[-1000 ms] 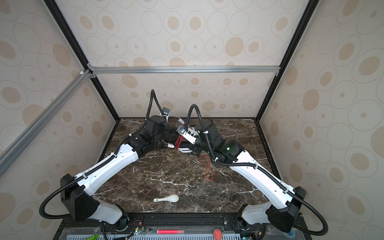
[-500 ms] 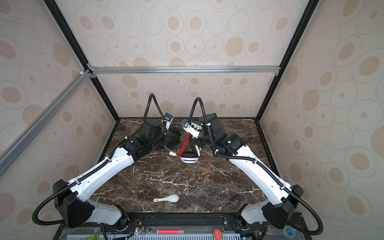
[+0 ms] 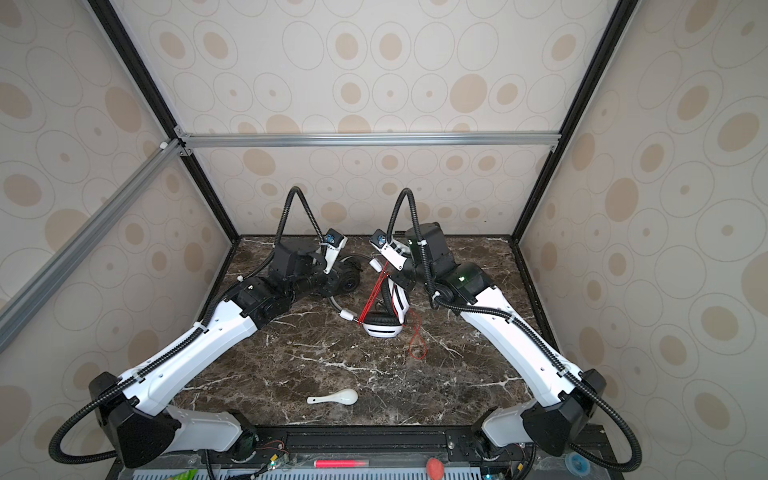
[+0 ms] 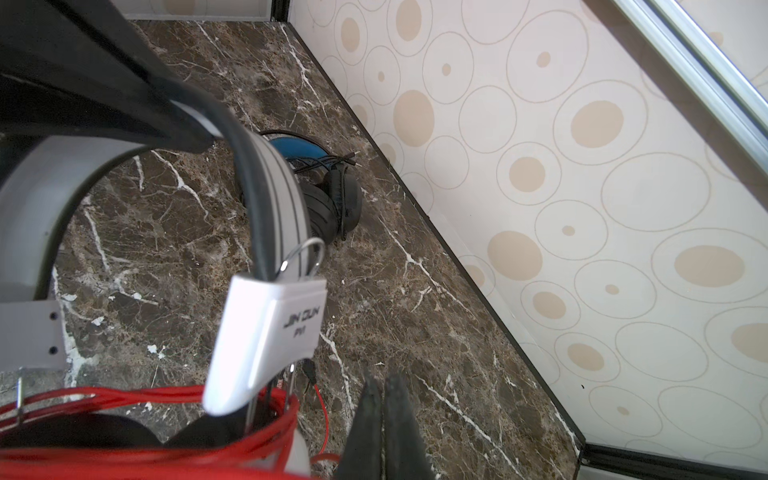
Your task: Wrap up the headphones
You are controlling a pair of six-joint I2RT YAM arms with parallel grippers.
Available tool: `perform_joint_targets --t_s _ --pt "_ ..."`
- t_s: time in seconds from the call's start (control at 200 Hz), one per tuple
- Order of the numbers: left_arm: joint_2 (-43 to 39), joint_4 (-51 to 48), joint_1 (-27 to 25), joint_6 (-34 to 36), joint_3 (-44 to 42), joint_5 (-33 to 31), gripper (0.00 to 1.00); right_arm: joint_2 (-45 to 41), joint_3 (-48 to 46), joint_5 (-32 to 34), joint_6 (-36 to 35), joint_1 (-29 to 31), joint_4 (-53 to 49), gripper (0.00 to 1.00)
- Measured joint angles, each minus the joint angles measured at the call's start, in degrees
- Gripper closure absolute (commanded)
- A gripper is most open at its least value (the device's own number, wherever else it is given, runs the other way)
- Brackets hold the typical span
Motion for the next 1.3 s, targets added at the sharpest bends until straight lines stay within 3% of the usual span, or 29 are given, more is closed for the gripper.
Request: perform_joint_targets --t_s 0.715,1.3 --pt "0.17 -11.72 0.07 -0.72 13.7 5.33 1.0 -0.76 -5.84 -7.52 14.12 -7.15 11.61 0.87" --pt "4.44 -12.74 -0.04 -0.85 26.8 11.15 1.0 -0.74 -12.35 -14.27 23.32 -11.47 22.99 0.84"
